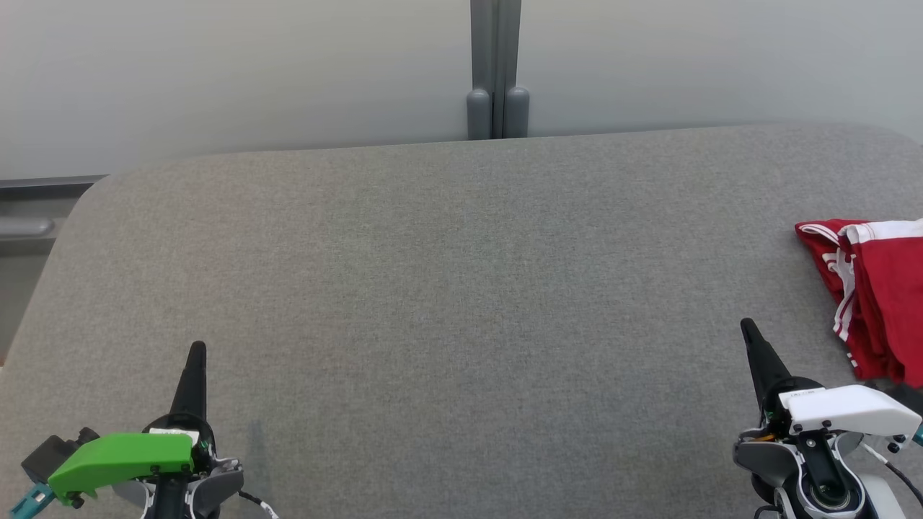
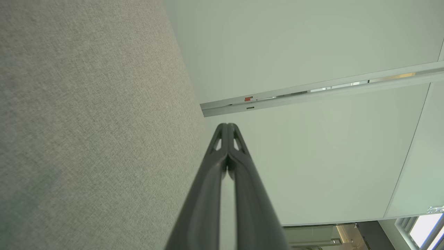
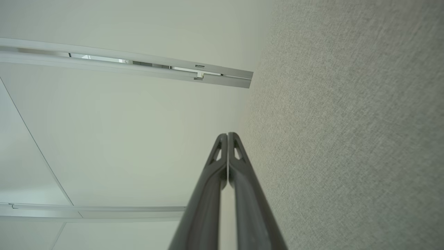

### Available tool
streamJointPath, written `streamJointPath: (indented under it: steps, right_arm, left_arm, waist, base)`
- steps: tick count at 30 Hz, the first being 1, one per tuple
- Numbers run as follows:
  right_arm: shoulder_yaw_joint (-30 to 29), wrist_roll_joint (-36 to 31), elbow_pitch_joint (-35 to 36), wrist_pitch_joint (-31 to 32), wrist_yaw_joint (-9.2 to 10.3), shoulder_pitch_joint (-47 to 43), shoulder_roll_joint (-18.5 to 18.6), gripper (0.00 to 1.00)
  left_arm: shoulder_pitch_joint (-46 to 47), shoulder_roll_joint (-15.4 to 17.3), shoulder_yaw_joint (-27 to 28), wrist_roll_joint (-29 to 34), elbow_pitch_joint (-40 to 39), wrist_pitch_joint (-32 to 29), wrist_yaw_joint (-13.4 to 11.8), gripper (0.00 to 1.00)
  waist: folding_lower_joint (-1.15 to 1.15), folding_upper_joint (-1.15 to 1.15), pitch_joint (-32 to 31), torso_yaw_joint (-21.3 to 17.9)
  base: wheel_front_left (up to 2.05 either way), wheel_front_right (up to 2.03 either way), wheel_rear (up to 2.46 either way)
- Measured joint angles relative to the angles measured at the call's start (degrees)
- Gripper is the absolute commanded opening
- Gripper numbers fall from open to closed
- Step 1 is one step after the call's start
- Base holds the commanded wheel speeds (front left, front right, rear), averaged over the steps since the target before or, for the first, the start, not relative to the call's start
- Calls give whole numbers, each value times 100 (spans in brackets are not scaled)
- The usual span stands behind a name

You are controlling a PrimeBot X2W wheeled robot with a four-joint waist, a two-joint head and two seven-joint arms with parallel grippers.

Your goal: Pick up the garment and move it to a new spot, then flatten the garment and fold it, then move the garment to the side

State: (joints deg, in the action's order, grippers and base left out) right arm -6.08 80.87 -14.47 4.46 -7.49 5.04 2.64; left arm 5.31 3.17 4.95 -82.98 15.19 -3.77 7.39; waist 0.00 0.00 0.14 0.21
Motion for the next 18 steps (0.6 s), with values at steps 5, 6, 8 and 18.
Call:
streamJointPath:
  steps: [5, 6, 8, 18]
  right_arm:
    - [-8, 236, 4, 35, 0, 13, 2, 0]
    - [-10, 276, 4, 51, 0, 18, 3, 0]
    - [-13, 365, 9, 58, 0, 29, 4, 0]
    - [-31, 786, 19, 145, 1, 62, 8, 0]
  left_arm:
    - [2, -5, 33, -204, -19, -56, 0, 0]
    - [3, -7, 37, -234, -23, -70, 0, 0]
    - [4, -10, 49, -290, -31, -94, 0, 0]
    - [14, -20, 103, -637, -70, -202, 0, 0]
  waist:
    - [0, 0, 1, -4]
    - [0, 0, 1, -5]
    - [0, 0, 1, -6]
    - [0, 0, 3, -14]
  base:
    - [0, 0, 0]
    - [0, 0, 0]
    - [0, 0, 0]
    - [0, 0, 0]
